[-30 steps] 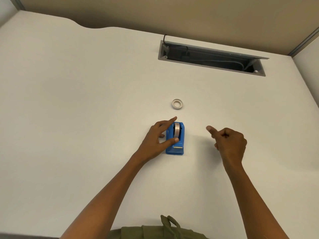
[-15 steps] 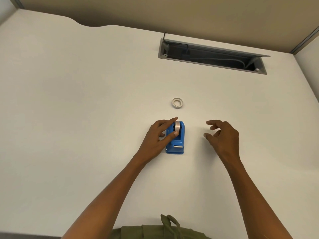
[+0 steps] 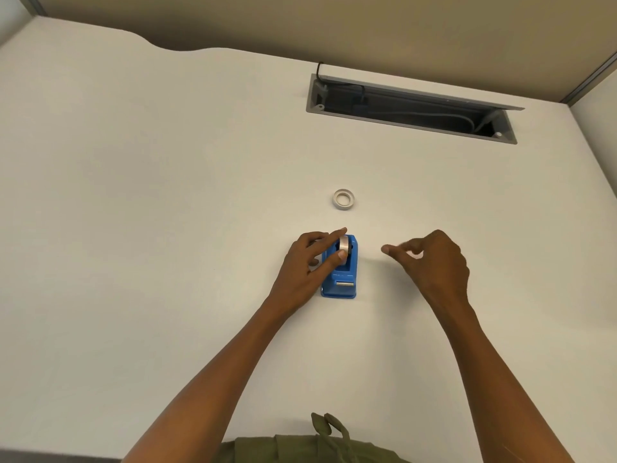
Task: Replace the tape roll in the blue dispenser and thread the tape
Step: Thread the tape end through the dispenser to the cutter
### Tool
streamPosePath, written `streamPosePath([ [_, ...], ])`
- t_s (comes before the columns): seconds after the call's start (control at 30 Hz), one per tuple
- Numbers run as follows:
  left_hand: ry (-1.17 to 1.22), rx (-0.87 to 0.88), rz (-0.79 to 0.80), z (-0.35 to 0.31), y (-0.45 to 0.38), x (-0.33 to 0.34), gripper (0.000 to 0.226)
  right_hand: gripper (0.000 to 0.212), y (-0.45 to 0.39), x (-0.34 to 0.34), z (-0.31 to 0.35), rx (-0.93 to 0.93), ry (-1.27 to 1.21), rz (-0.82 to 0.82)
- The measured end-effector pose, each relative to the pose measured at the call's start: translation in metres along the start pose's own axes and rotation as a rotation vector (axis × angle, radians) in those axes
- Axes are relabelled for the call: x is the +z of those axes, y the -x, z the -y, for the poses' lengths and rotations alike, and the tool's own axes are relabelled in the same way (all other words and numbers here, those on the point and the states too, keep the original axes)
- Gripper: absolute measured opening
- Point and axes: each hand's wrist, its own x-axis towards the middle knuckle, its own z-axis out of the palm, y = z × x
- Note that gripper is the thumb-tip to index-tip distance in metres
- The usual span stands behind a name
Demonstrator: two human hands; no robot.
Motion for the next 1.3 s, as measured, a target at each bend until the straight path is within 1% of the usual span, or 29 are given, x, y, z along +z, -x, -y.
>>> streamPosePath([
  [0.03,0.0,-0.001,0.004,0.0,0.0,0.0,0.037,0.027,0.0,-0.001,0.001,-0.014,0.016,0.007],
  [0.07,0.004,-0.001,0.008,0.0,0.0,0.0,0.037,0.022,0.0,-0.002,0.001,-0.041,0.047,0.026],
  [0.17,0.014,-0.008,0.02,-0.001,0.0,0.0,0.04,0.04,-0.002,-0.002,0.002,-0.124,0.09,0.098],
  [0.2,0.003,-0.003,0.023,-0.001,0.0,0.0,0.043,0.038,-0.002,-0.002,0.003,-0.132,0.041,0.102],
  [0.27,-0.026,0.017,0.026,0.0,0.0,-0.001,0.049,0.019,-0.002,-0.002,0.009,-0.145,-0.149,0.085],
  [0.33,-0.044,0.035,0.03,0.002,0.0,-0.001,0.053,0.003,0.0,-0.004,0.018,-0.217,-0.342,0.123],
  [0.37,-0.054,0.04,0.03,0.003,-0.001,-0.001,0.054,0.004,0.002,-0.005,0.024,-0.259,-0.42,0.168],
  [0.43,-0.067,0.045,0.025,0.004,-0.002,0.0,0.054,0.017,0.004,-0.006,0.033,-0.329,-0.51,0.275],
  [0.53,-0.062,0.06,0.0,0.007,-0.003,0.001,0.055,0.035,0.004,0.001,0.045,-0.426,-0.442,0.369],
  [0.63,-0.058,0.062,-0.007,0.01,-0.003,0.001,0.056,0.04,0.001,0.003,0.052,-0.464,-0.354,0.384],
  [0.8,-0.059,0.065,-0.016,0.01,-0.004,0.0,0.056,0.032,-0.003,0.001,0.059,-0.47,-0.299,0.392],
  [0.9,-0.054,0.062,-0.011,0.008,-0.003,0.0,0.053,0.024,-0.006,-0.003,0.062,-0.436,-0.272,0.421],
  [1.13,-0.039,0.055,-0.006,0.007,-0.004,-0.002,0.05,0.024,-0.011,-0.008,0.067,-0.351,-0.27,0.5],
  [1.3,-0.04,0.055,-0.007,0.006,-0.004,-0.001,0.051,0.015,-0.011,-0.01,0.07,-0.376,-0.248,0.529],
])
